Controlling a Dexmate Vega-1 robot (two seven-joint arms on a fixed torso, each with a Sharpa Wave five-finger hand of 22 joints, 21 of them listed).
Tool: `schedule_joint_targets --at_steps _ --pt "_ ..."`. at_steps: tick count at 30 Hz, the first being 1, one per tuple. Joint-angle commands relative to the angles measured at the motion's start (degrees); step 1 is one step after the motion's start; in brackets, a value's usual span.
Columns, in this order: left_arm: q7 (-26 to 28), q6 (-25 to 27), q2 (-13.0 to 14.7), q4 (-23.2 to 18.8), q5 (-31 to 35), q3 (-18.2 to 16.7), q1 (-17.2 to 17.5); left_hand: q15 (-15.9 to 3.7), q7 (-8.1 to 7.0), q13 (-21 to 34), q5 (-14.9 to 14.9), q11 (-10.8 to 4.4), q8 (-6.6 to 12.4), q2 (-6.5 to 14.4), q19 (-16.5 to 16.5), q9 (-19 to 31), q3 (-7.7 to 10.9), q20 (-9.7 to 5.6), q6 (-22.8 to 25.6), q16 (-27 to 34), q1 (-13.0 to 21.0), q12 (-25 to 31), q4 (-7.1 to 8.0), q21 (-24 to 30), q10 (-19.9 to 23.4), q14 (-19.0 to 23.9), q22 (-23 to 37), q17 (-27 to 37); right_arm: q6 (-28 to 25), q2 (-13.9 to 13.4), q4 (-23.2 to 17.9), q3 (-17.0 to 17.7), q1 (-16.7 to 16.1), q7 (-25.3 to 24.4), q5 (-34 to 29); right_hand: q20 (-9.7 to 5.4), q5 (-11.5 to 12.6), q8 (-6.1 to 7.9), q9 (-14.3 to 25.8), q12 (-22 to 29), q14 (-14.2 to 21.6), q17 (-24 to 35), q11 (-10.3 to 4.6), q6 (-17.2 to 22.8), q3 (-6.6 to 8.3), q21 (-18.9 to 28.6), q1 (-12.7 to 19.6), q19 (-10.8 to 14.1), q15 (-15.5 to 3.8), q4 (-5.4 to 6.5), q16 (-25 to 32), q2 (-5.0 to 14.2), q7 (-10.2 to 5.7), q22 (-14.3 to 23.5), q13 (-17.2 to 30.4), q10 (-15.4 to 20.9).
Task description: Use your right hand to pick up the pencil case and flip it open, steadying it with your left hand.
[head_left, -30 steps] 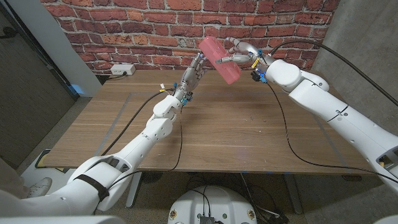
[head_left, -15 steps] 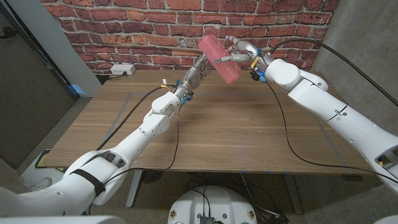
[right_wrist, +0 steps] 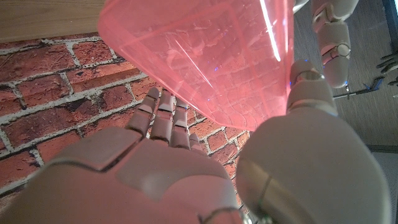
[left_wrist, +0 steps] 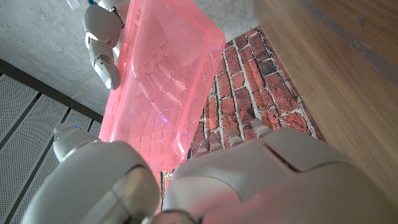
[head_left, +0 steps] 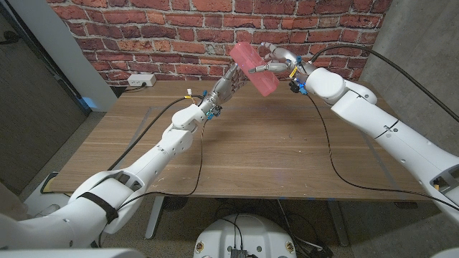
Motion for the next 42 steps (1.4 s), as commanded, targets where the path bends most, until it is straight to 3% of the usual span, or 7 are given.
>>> schedule_joint_targets --at_steps 1,7,11,18,22,26,42 --pt "-0.3 1.4 0.0 0.0 -1.3 -0.7 0.3 0.44 0.45 0.4 0.6 -0.12 -0.3 0.1 -8.3 0.3 -0.68 0.65 -13.8 0.4 0.3 0.6 -0.12 0.1 -0.6 -14.3 0.2 0.2 1.7 -0.5 -0.9 0.7 -1.1 -0.2 -0.1 0.09 0.2 -0.03 0.0 0.4 9.9 0.4 -10.25 -1.7 2.94 0.0 13.5 0.0 -17.01 3.28 0.3 13.98 -0.19 0.1 0.2 10.1" --pt "-0.5 1.7 0.4 -0.2 -0.7 -0.4 0.1 0.56 -0.23 0.7 1.3 0.23 -0.1 0.2 -8.4 0.5 -1.45 0.71 -15.0 0.5 0.5 0.6 -0.25 0.3 -1.8 -14.5 0.2 0.3 2.1 -0.7 -1.4 0.9 -1.4 -0.3 -0.4 0.09 0.3 -0.01 0.0 0.5 9.9 0.6 -10.56 -1.5 2.95 0.0 13.8 0.0 -16.97 3.19 0.4 14.04 -0.41 0.1 0.3 10.1" --pt "-0.2 2.0 0.2 -0.4 -0.5 -0.2 0.1 0.78 1.17 1.0 1.9 0.44 1.02 0.5 -8.2 0.7 -2.0 0.75 -13.1 0.7 0.8 1.2 -0.39 0.6 -1.5 -14.4 0.2 0.3 2.4 -0.4 -1.0 0.7 -1.2 0.3 -0.2 0.09 0.3 0.02 0.0 0.6 9.9 0.7 -10.59 -1.3 2.94 0.0 13.8 0.1 -16.97 3.17 0.4 14.05 -0.43 0.1 0.4 10.1" --pt "0.1 1.6 -0.3 -0.2 -0.6 -0.2 0.4 0.63 0.04 1.3 2.4 -0.15 1.01 1.0 -7.8 0.8 -2.39 0.49 -13.8 1.0 1.4 1.7 -0.57 0.8 -1.2 -14.0 0.1 0.3 3.2 -0.4 -0.7 0.7 -1.3 1.2 0.5 0.09 0.4 -0.02 0.0 0.7 10.0 0.8 -10.66 -1.3 3.0 0.0 14.0 0.1 -16.93 3.12 0.5 14.02 -0.5 0.1 0.5 10.1" --pt "-0.2 1.4 -0.6 0.5 -0.5 0.0 0.0 0.66 1.14 1.5 2.6 0.0 1.55 1.2 -7.6 0.9 -2.59 0.46 -12.7 1.1 1.9 1.9 -0.69 0.9 -1.0 -13.8 0.1 0.3 3.6 -0.5 -1.0 0.8 -1.4 1.7 0.8 0.09 0.5 -0.03 0.0 0.7 10.0 0.8 -10.68 -1.2 3.02 0.0 13.9 0.1 -16.91 3.2 0.4 14.03 -0.56 0.1 0.5 10.1" --pt "0.4 1.6 -0.8 0.6 0.0 0.1 -0.2 0.66 0.11 1.7 3.0 -0.11 1.47 1.5 -7.4 1.0 -2.82 0.42 -13.3 1.1 2.4 1.9 -0.85 0.9 -1.8 -14.0 0.1 0.3 3.9 -0.5 -1.0 0.4 -1.2 2.3 0.7 0.1 0.5 -0.07 0.0 0.8 9.9 0.9 -10.69 -1.2 3.01 0.0 14.0 0.1 -17.06 3.2 0.4 14.02 -0.54 0.1 0.6 10.2" --pt "-2.5 1.2 -1.2 1.4 -1.1 0.2 -0.8 0.87 -0.81 2.3 3.9 -0.17 1.77 2.3 -7.3 1.5 -3.69 0.4 -13.9 1.1 4.0 2.2 -1.18 1.0 -2.8 -14.2 0.1 0.3 4.1 0.7 1.3 -0.8 -0.3 2.9 0.0 0.08 0.7 0.11 0.0 0.9 10.1 1.1 -10.82 -0.5 3.06 0.0 14.0 0.2 -17.26 3.23 0.4 13.95 -0.69 0.1 0.7 10.1"
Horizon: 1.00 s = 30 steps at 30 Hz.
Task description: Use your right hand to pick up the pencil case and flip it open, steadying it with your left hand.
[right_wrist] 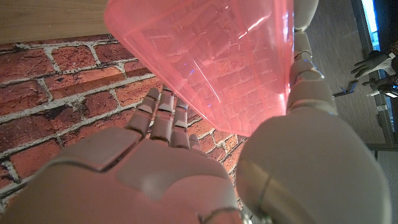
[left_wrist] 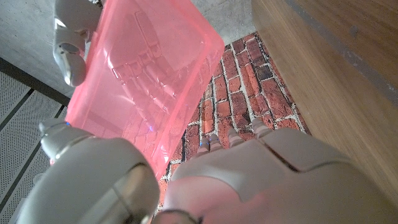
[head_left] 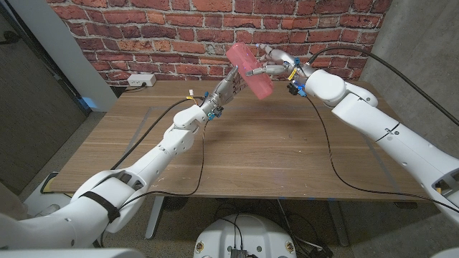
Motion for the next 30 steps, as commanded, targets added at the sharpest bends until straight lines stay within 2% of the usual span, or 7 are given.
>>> schedule_joint_targets --at_steps 1,7,15,24,30 --pt "-2.2 -0.5 -0.4 0.5 -0.9 0.0 -0.4 0.17 -0.75 0.3 0.5 -0.2 0.34 0.4 -7.2 0.3 -0.64 0.32 -14.0 0.2 1.1 0.6 0.0 0.3 -2.8 -14.3 0.1 0.3 0.4 0.9 1.8 -1.0 0.7 0.6 -0.4 0.08 0.3 0.11 0.0 0.6 10.1 0.2 -10.49 -0.3 3.09 0.0 13.9 0.2 -17.26 3.19 0.1 14.16 -0.33 0.1 0.2 10.5" --pt "-2.6 -0.3 -0.2 -0.2 -0.9 0.1 -0.2 0.1 -0.8 0.5 0.7 -0.17 0.84 0.6 -6.9 0.5 -0.99 0.36 -13.1 0.4 1.6 1.0 -0.05 0.4 -2.3 -14.0 0.1 0.3 0.4 1.4 2.9 -0.7 0.7 -0.3 -0.4 -0.02 0.4 0.24 0.0 0.9 10.3 0.2 -10.81 0.2 3.26 0.1 14.1 0.6 -17.45 3.08 0.1 14.21 -0.44 0.1 0.3 11.1" --pt "-2.6 0.1 0.2 -0.3 -1.0 0.0 0.0 0.04 -1.12 0.6 0.9 -0.28 1.61 0.8 -6.3 0.6 -1.37 0.18 -11.3 0.7 1.8 1.5 0.0 0.6 -1.6 -13.1 0.1 0.3 0.8 1.0 2.7 0.7 -0.4 -1.8 0.3 -0.36 0.5 0.7 0.0 2.0 11.6 1.0 -12.3 2.2 3.46 0.5 15.6 1.9 -18.52 2.53 1.0 14.54 -1.0 0.1 0.5 13.2" --pt "-1.2 -0.4 -0.5 -0.4 -1.4 -0.6 0.5 -0.22 -1.13 0.8 1.1 -0.68 0.68 1.1 -5.8 0.8 -1.81 -0.09 -13.9 1.0 2.2 1.9 0.09 0.6 -1.2 -12.0 0.2 0.3 2.4 0.5 2.3 0.7 -0.7 -0.9 0.8 -0.66 0.6 0.62 0.0 2.3 11.7 1.3 -12.85 2.5 3.52 0.4 16.0 2.2 -18.58 2.57 1.0 14.55 -1.07 0.1 0.7 13.7" --pt "-1.9 -0.6 -0.6 0.0 -1.5 -0.5 0.3 -0.29 -1.28 0.9 1.2 -1.0 0.74 1.2 -5.7 0.9 -1.92 -0.1 -14.0 1.0 2.3 2.0 0.11 0.7 -0.9 -11.8 0.2 0.3 2.9 0.6 2.4 0.4 -0.5 -0.4 0.7 -0.59 0.7 0.59 -0.1 2.4 11.7 1.4 -12.76 2.7 3.55 0.4 16.2 2.3 -18.57 2.62 1.0 14.54 -1.15 0.1 0.7 13.8"
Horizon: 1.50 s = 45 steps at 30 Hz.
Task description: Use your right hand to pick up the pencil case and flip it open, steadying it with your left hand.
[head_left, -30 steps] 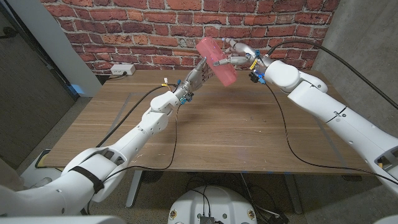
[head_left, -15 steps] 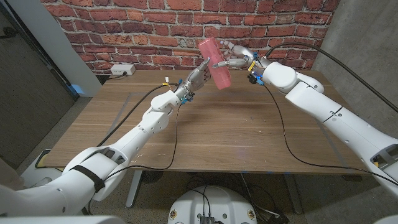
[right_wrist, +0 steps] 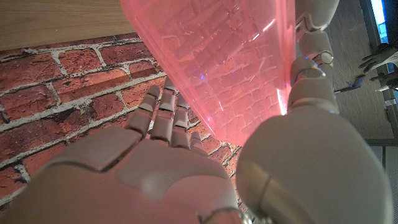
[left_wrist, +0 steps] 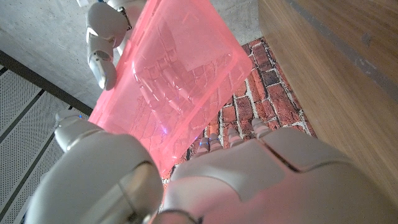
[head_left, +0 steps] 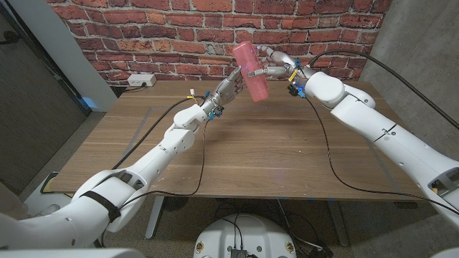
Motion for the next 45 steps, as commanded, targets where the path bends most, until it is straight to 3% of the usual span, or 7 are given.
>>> schedule_joint_targets --at_steps 1,18,27,32,34,37,45 --pt "-0.1 -0.4 -0.6 0.1 -0.2 -0.4 0.5 -0.21 -0.73 0.3 0.3 -0.45 -0.02 0.3 -5.7 0.2 -0.58 -0.08 -14.0 0.2 0.5 0.3 0.03 0.2 -0.8 -11.9 0.2 0.3 2.0 -0.1 0.1 -0.2 0.0 0.8 0.6 -0.18 0.4 0.33 0.2 0.3 10.2 0.3 -12.99 0.2 3.23 0.1 15.5 0.6 -18.1 2.92 0.3 15.17 -0.12 0.1 0.6 13.7" --pt "-1.2 -0.7 -1.2 0.6 -0.1 0.0 -0.4 0.16 -2.61 0.5 0.5 -0.53 -0.14 0.6 -5.8 0.5 -0.88 0.06 -15.1 0.1 1.2 0.5 -0.04 0.1 -0.9 -11.8 0.2 0.3 1.4 -0.1 0.4 -0.8 0.3 1.6 0.2 -0.37 0.5 0.28 0.2 0.5 10.2 0.7 -13.22 0.8 3.28 0.0 16.0 0.6 -18.26 3.01 0.3 15.24 -0.4 0.1 0.8 13.6" --pt "-0.7 -0.5 -1.4 0.8 -0.6 -0.5 -0.1 0.02 -2.56 0.8 0.4 -0.88 0.36 2.0 -5.5 1.0 -0.42 0.09 -14.9 0.5 2.2 1.1 -0.06 0.1 0.4 -10.5 0.2 0.4 1.7 -0.5 -0.6 -1.5 0.5 2.5 -0.8 -0.62 0.5 0.24 0.2 0.7 10.3 0.8 -13.4 1.1 3.27 -0.1 16.0 0.6 -18.82 3.12 0.2 15.21 -0.69 0.1 0.9 14.0" --pt "-0.1 -0.2 -1.5 0.4 -0.7 -0.6 0.1 -0.51 -2.44 1.6 -0.4 -1.59 1.68 5.0 -4.6 1.9 0.99 0.06 -13.4 1.1 4.5 2.4 -0.17 0.3 3.0 -8.6 0.2 0.6 1.5 -0.4 -0.9 -1.9 0.6 2.5 -1.9 -0.76 0.5 0.23 0.1 0.9 10.3 1.0 -13.73 1.3 3.31 -0.1 16.4 0.7 -18.97 2.97 0.3 15.24 -0.77 0.1 1.0 14.4" --pt "0.1 -0.1 -1.6 0.2 -0.8 -0.6 0.2 -1.24 -2.56 2.9 -2.1 -2.13 3.35 9.4 -4.1 3.4 3.26 -0.1 -12.1 1.8 7.8 3.6 -0.49 0.3 4.5 -6.8 0.2 1.0 1.4 -0.4 -1.0 -1.8 0.5 2.4 -2.0 -0.82 0.5 0.22 0.1 0.9 10.3 1.1 -13.82 1.4 3.28 -0.1 16.4 0.7 -19.06 3.01 0.4 15.3 -0.82 0.1 1.0 14.5" --pt "0.4 0.5 -1.4 -0.1 -0.9 -0.7 0.3 -1.24 -3.21 4.6 -4.6 -2.71 5.66 13.3 -3.3 5.6 5.53 0.09 -9.9 2.2 11.6 5.8 -1.17 0.4 7.3 -5.0 0.2 1.5 0.9 -0.5 -1.4 -1.8 0.4 2.0 -2.5 -0.89 0.5 0.23 0.1 1.0 10.5 1.1 -13.91 1.5 3.25 -0.1 16.5 0.7 -19.31 3.01 0.5 15.29 -0.85 0.1 1.0 14.5" --pt "4.9 1.9 -0.9 -2.9 -0.2 -0.9 1.9 -1.89 -5.43 8.6 -10.3 -5.0 10.62 17.1 -0.5 10.3 10.54 0.25 -4.0 3.1 18.9 11.5 -2.06 0.8 13.6 -0.3 0.2 3.0 0.9 -0.3 -1.5 -1.9 0.5 2.4 -2.8 -1.13 0.6 0.21 0.1 1.0 10.5 1.3 -14.03 1.8 3.38 -0.1 16.9 0.8 -19.53 2.98 0.4 15.38 -0.96 0.1 1.1 14.4"
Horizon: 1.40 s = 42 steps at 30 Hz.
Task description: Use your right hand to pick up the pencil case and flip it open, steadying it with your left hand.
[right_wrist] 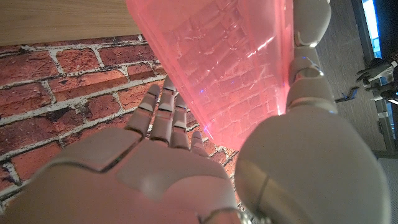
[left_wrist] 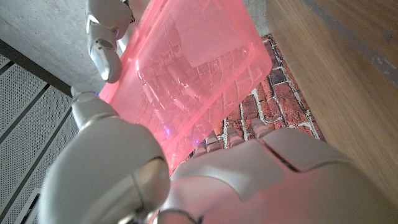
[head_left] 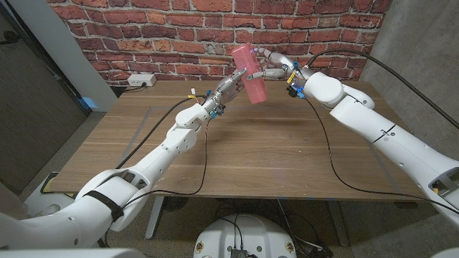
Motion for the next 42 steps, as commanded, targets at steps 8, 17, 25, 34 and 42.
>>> schedule_joint_targets --at_steps 8,17,25,34,42 --pt "5.1 3.1 0.2 -2.5 -0.2 -0.5 1.4 -1.51 -0.81 4.7 -4.8 -5.42 5.71 7.8 2.1 5.1 6.89 -0.19 2.1 1.4 11.7 6.4 2.58 0.7 7.6 3.3 0.2 2.2 0.5 0.0 -1.4 -0.8 0.0 -0.2 -2.9 -0.64 0.3 0.18 0.1 0.9 10.1 0.3 -14.85 0.6 3.32 -0.1 16.7 0.1 -19.9 2.97 0.4 15.77 -0.19 0.1 0.5 14.7" --pt "5.3 4.2 -0.5 -2.2 -1.2 -0.7 1.2 -2.56 -1.63 7.2 -5.4 -6.27 8.19 8.0 3.6 7.8 8.68 -0.32 5.5 2.2 12.6 9.9 3.21 0.7 10.7 6.3 0.1 3.5 1.2 0.0 -1.4 -1.0 0.0 0.5 -3.7 -1.13 0.3 0.14 0.1 1.0 10.5 0.6 -15.33 0.9 3.37 -0.2 17.2 0.0 -20.22 2.86 0.6 15.91 -0.48 0.2 0.6 15.0" --pt "8.2 4.5 -0.8 -3.3 -0.6 -0.8 1.9 -3.97 -3.7 10.6 -4.1 -6.35 12.17 8.3 5.4 11.6 12.18 -0.89 10.0 3.2 14.3 13.9 3.87 0.7 14.0 9.8 0.2 5.4 1.3 -0.1 -1.8 -0.7 -0.4 0.6 -4.1 -1.24 0.3 0.13 0.1 1.2 10.6 0.9 -15.47 1.3 3.36 -0.2 17.8 0.0 -20.24 2.74 0.7 15.96 -0.46 0.2 0.7 15.2" --pt "9.8 4.2 -1.0 -4.0 0.3 -0.5 2.1 -5.03 -4.77 12.4 -2.2 -6.39 14.77 8.6 6.1 13.8 14.35 -1.27 12.8 3.5 14.0 16.1 5.19 0.6 16.4 11.3 0.2 6.7 0.7 0.2 -2.0 -1.0 -0.7 0.7 -4.7 -1.26 0.3 0.17 0.1 1.3 10.7 1.1 -15.53 1.8 3.29 -0.2 18.0 0.0 -20.12 2.83 0.7 15.89 -0.48 0.2 0.8 15.3" --pt "14.0 4.5 -2.3 -5.6 -0.8 -1.4 4.0 -8.09 -7.76 14.6 1.9 -6.47 19.61 7.5 8.9 16.7 16.85 -2.62 18.8 4.3 13.4 19.5 6.17 1.2 22.3 16.5 0.3 7.9 1.3 0.1 -1.9 -0.8 -1.0 1.1 -4.2 -1.29 0.3 0.1 0.1 1.0 10.6 1.2 -15.54 2.0 3.21 -0.2 18.1 0.0 -20.03 2.97 0.6 15.83 -0.58 0.2 0.9 14.5"
